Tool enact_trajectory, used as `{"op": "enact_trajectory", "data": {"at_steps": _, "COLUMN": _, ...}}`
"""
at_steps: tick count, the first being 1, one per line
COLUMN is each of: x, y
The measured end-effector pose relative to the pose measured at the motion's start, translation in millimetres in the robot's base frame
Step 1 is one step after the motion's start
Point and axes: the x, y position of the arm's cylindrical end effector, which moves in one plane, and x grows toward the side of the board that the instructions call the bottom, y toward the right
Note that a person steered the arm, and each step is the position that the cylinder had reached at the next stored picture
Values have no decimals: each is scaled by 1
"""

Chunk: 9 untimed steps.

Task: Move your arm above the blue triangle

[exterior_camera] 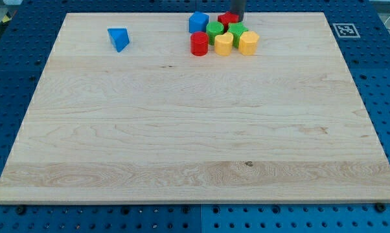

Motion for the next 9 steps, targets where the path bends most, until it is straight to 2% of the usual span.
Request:
{"op": "enact_trajectory", "data": {"at_steps": 3, "x": -20, "y": -29}}
{"op": "enact_trajectory", "data": {"at_steps": 8, "x": -18, "y": -160}}
{"op": "enact_trajectory", "data": {"at_steps": 9, "x": -5, "y": -193}}
